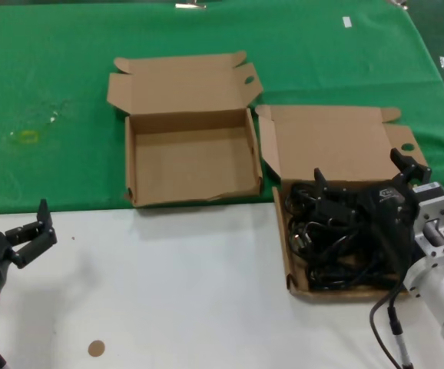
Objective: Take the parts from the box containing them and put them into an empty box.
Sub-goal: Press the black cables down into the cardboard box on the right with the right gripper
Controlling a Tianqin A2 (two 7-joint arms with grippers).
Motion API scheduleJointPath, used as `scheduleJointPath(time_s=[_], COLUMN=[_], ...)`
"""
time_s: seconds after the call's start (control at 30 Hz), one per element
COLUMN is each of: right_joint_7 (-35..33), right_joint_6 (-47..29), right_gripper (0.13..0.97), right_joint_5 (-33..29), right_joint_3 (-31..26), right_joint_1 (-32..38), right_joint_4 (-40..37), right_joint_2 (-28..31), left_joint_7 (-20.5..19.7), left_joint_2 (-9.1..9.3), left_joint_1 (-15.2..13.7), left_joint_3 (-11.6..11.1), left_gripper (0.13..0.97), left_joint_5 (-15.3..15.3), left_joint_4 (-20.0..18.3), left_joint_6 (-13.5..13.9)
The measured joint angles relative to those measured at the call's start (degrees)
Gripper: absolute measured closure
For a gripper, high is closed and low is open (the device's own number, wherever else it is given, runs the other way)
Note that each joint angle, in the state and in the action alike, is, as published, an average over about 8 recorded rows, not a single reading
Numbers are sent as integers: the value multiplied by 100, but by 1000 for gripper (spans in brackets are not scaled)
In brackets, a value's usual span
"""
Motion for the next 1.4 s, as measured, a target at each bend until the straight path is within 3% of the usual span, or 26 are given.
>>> scheduleJointPath(time_s=[0.9,1.2,1.4], right_joint_7=[0,7,81], right_joint_6=[0,13,177], right_gripper=[129,129,129], right_joint_5=[0,7,156], right_joint_3=[0,-22,-254], right_joint_1=[0,-11,16], right_joint_4=[0,23,67], right_joint_2=[0,13,241], left_joint_7=[0,0,0], left_joint_2=[0,0,0], left_joint_1=[0,0,0], left_joint_3=[0,0,0], left_gripper=[134,191,287], left_joint_5=[0,0,0], left_joint_4=[0,0,0], left_joint_6=[0,0,0])
